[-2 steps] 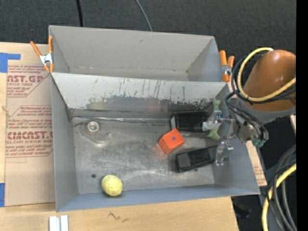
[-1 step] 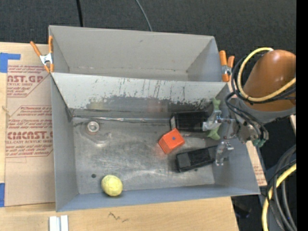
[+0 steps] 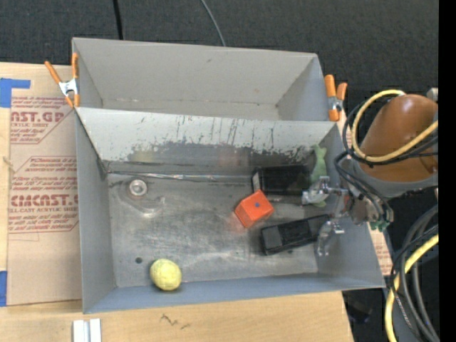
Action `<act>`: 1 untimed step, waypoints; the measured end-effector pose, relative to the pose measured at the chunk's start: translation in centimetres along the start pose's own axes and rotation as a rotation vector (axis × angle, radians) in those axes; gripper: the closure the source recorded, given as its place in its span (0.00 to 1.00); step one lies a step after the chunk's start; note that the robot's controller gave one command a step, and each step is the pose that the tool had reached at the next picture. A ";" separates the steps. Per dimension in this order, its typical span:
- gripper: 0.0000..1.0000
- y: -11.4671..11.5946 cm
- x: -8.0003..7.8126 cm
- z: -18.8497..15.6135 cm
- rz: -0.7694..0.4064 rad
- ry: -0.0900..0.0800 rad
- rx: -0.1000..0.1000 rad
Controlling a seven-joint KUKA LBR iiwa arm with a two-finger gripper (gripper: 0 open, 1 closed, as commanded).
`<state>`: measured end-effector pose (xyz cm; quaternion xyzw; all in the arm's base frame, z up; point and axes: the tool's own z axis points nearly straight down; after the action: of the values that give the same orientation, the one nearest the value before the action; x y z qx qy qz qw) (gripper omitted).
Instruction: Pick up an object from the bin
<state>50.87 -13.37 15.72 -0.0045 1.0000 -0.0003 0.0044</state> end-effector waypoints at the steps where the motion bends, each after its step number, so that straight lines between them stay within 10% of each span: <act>1: 0.00 1.8 2.0 5.7 0.135 0.005 0.001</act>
Offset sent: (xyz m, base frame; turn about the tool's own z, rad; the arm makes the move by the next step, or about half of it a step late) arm -0.0012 0.0045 -0.0789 0.1690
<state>48.91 -11.60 10.02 0.0632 0.9980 -0.0004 0.0020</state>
